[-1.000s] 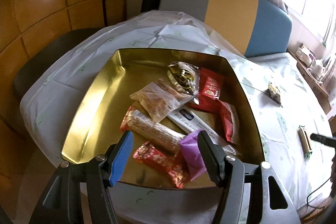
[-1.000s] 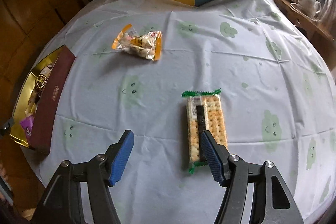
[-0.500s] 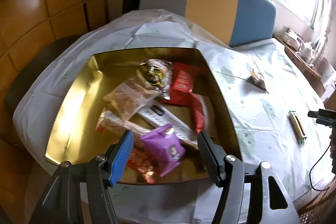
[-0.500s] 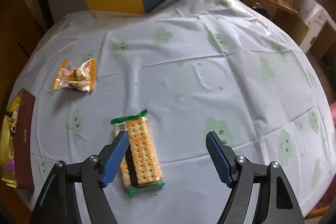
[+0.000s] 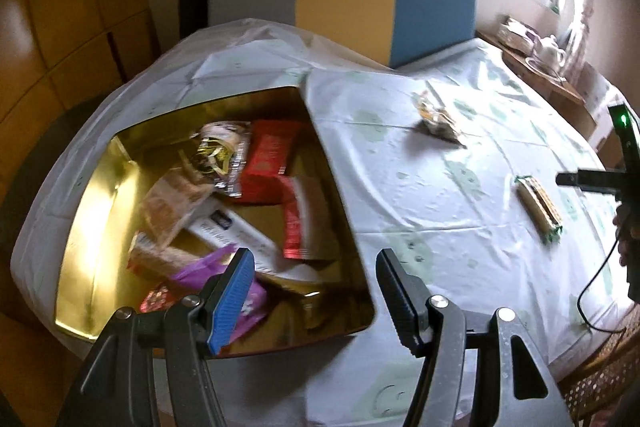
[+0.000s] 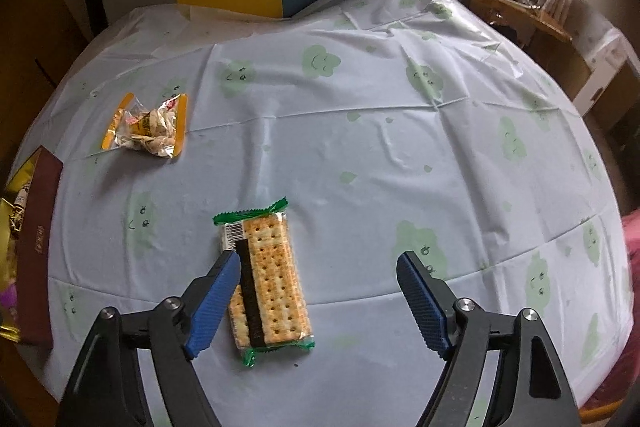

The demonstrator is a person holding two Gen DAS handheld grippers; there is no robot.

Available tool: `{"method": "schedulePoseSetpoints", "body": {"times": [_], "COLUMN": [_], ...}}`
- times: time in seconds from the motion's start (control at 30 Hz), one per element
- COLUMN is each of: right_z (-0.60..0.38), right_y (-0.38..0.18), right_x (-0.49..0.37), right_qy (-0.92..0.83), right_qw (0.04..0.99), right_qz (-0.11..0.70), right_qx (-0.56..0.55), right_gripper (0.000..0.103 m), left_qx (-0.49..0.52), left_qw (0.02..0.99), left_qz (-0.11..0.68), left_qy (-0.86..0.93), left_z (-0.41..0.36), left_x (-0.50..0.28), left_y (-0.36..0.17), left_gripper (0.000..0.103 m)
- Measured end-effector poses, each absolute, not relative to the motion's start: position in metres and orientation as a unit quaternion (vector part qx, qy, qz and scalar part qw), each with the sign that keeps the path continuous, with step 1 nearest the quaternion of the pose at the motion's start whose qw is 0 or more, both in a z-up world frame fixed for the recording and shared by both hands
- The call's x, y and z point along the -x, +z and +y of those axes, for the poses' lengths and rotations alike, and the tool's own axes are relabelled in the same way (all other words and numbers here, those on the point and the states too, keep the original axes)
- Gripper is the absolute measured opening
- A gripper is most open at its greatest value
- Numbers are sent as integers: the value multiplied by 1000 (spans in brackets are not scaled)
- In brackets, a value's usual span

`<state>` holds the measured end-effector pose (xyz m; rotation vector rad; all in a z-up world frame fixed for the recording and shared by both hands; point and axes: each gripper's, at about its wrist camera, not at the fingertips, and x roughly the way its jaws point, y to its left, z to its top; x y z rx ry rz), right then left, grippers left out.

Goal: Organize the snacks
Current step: 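Move both tools back toward the green-topped cracker packet on the cloth, then reach the left tool to the orange-edged snack bag and grasp it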

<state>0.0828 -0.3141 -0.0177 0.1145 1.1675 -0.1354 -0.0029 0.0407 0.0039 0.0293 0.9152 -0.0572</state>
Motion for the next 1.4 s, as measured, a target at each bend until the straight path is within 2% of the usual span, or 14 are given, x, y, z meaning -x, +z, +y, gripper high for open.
{"method": "schedulePoseSetpoints", "body": {"times": [0.57,1.4], "right_z": [-316,-307], "right_y": [-7,-12], "right_x": [-82,-86], "right_qy": [-68,-79], "right_qw": [841,841], "right_qz": [534,536], "right_qx": [-48,-7], "right_gripper": [83,86], "left_qx": [-74,-84], "left_qw": [876,862], "left_qz": [467,485], "left_qy": [-101,-123], "left_z": [-35,-65], "left_x": [-27,-53], "left_y": [-13,-31], "left_gripper": [64,64]}}
